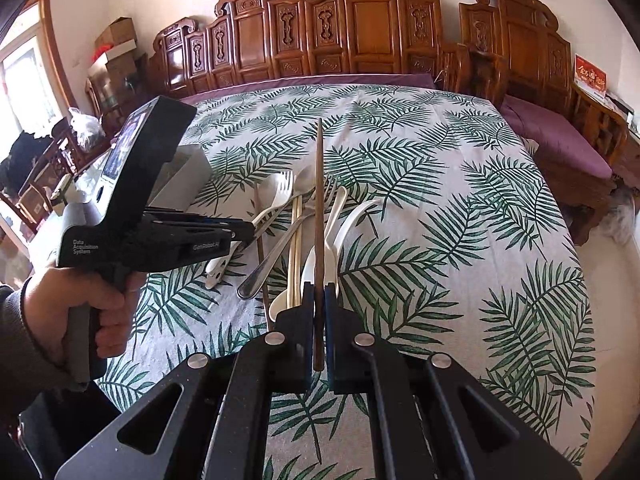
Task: Organize utensils
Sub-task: 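Grasp the white plastic fork with the left tool while the right tool lifts the chopstick, then carry the white fork into the grey tray and open the left tool while the right tool carries the chopstick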
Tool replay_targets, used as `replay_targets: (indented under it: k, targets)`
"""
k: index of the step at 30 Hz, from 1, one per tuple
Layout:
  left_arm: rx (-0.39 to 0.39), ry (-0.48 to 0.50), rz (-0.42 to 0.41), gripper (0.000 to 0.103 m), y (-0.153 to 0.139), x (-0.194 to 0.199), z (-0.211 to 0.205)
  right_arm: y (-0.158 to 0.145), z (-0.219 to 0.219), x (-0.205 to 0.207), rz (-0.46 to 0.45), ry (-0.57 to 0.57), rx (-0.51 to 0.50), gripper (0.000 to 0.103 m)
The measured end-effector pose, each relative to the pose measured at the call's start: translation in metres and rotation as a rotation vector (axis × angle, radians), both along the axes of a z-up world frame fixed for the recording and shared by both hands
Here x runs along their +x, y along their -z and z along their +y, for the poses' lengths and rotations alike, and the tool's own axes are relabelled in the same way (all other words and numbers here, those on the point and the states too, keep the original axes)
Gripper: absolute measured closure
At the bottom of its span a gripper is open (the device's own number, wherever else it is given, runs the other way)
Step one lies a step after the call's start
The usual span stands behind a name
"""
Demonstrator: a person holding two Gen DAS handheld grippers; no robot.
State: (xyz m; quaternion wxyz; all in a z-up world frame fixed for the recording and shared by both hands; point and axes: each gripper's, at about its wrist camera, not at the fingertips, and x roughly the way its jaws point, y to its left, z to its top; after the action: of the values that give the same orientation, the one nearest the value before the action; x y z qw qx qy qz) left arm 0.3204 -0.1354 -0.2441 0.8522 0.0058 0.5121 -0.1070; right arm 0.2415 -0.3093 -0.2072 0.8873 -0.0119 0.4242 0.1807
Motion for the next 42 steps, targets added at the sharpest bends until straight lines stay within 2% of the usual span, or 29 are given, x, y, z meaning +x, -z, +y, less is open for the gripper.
replay_targets:
  k: [12,26,34,42]
  targets:
    - [-0.017,0.009,-0.058,0.095,-0.034,-0.023,0.022,-0.002,0.014,-0.004,0.000,-0.011,-0.007,0.097]
    - [-0.012,-0.041,-0.120,0.095,-0.076,-0.042,0.096,-0.023,0.077,-0.003,-0.019,-0.078,0.007,0.097]
    - [0.004,-0.080,-0.105,0.095,-0.073,-0.038,0.135,-0.028,0.113,0.002,-0.019,-0.112,0.007,0.097]
    - [0.022,-0.125,-0.056,0.095,-0.048,-0.025,0.165,-0.027,0.132,0.006,-0.008,-0.132,-0.001,0.097]
